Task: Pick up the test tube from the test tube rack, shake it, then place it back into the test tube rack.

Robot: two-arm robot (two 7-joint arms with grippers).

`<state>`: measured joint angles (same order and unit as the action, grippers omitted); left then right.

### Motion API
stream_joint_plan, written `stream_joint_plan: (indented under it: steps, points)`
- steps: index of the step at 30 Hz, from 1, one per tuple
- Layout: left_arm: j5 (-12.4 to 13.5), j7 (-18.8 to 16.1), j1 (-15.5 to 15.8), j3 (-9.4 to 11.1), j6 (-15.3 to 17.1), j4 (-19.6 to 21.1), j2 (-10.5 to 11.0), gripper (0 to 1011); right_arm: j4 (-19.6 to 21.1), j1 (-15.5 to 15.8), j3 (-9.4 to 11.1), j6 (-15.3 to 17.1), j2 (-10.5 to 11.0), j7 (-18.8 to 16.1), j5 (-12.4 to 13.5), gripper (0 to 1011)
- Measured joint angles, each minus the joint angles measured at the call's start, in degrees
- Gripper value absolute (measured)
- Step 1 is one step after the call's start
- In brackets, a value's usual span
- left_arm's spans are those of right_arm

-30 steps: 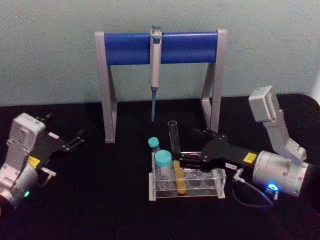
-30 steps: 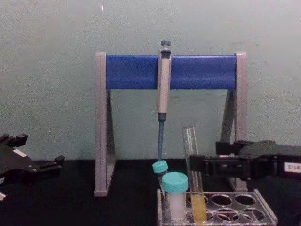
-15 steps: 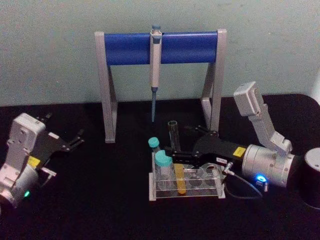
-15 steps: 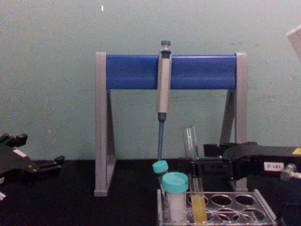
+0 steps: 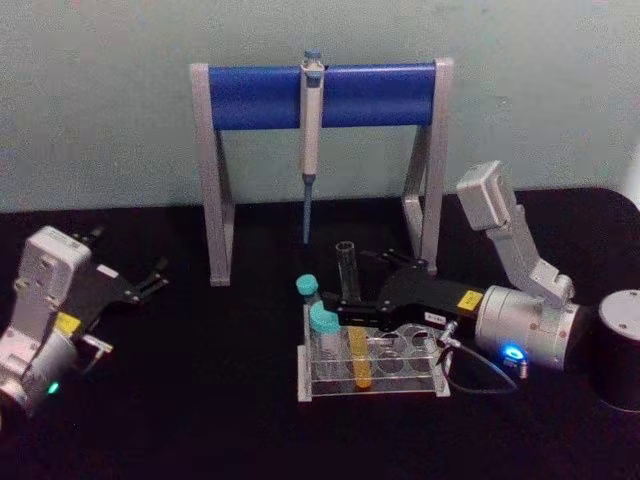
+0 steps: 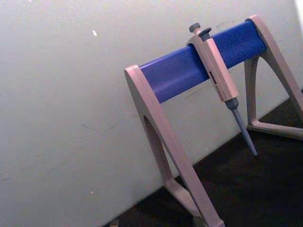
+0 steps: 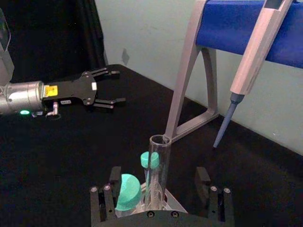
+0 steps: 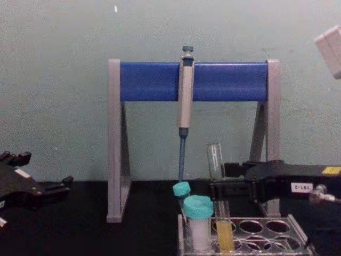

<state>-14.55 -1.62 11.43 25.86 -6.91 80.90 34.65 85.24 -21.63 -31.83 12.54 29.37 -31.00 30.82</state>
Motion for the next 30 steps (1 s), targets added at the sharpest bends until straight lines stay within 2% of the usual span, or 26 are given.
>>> stream_joint_plan:
  steps: [15, 21, 30]
  points:
    - [0.0, 0.0, 0.0, 0.0, 0.0, 0.0, 0.0, 1001, 0.01, 0.01, 0.01, -0.13, 0.0, 0.07, -0.1, 1000]
    - [0.0, 0.0, 0.0, 0.0, 0.0, 0.0, 0.0, 1001, 0.05, 0.04, 0.05, -0.13, 0.03, 0.11, -0.07, 883]
    - [0.0, 0.0, 0.0, 0.0, 0.0, 0.0, 0.0, 1001, 0.1, 0.08, 0.09, -0.13, 0.05, 0.12, -0.02, 596]
